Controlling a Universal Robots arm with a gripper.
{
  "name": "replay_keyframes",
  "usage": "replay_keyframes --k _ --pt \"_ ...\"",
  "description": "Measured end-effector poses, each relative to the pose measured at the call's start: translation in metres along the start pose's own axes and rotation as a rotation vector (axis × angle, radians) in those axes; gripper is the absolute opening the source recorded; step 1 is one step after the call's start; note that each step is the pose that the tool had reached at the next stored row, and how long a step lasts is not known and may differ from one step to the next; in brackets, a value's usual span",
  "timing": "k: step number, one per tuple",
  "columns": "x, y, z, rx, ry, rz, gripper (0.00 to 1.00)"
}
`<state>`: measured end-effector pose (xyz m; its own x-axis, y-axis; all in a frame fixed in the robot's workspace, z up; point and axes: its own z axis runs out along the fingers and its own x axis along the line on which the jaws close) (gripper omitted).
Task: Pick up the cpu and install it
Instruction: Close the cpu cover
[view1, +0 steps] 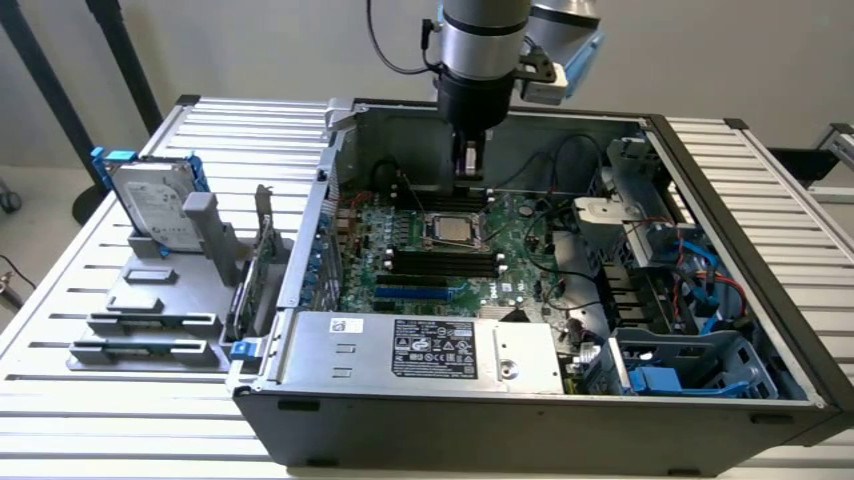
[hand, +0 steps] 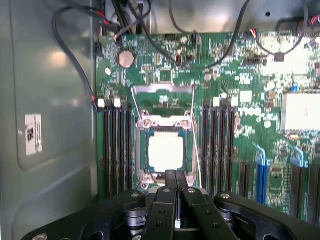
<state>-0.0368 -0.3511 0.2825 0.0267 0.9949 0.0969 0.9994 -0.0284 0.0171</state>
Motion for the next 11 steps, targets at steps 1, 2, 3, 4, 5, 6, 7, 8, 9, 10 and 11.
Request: replay_keyframes --k 1,2,3,4,5,6,7,8,9,10,11 --pt "0.000 0.0044 0.0001 0.0002 0.0001 -0.001 0.11" --pt "0.000 0.0093 0.0002 0.0004 0.0001 -0.003 0.11" --pt "0.000 0.0137 0.0002 0.0006 0.0000 -0.005 0.11" --pt "0.000 0.0182 0.0003 0.0007 0.0000 -0.006 0.11" --pt "0.001 0.0226 0.0005 0.0009 0.0001 -0.008 0.11" --pt "0.001 0.0269 0.0008 0.0009 0.0004 -0.010 0.11" --pt "0.001 0.0311 0.0011 0.0011 0.0005 -0.011 0.11" --pt "0.001 0.0352 0.0014 0.0014 0.0003 -0.013 0.11" --pt "0.001 0.0397 0.0020 0.0016 0.0003 -0.015 0.11" --pt "0.001 0.0436 0.0027 0.0017 0.0003 -0.016 0.11" --pt "0.001 0.0475 0.0034 0.0019 0.0003 -0.018 0.11"
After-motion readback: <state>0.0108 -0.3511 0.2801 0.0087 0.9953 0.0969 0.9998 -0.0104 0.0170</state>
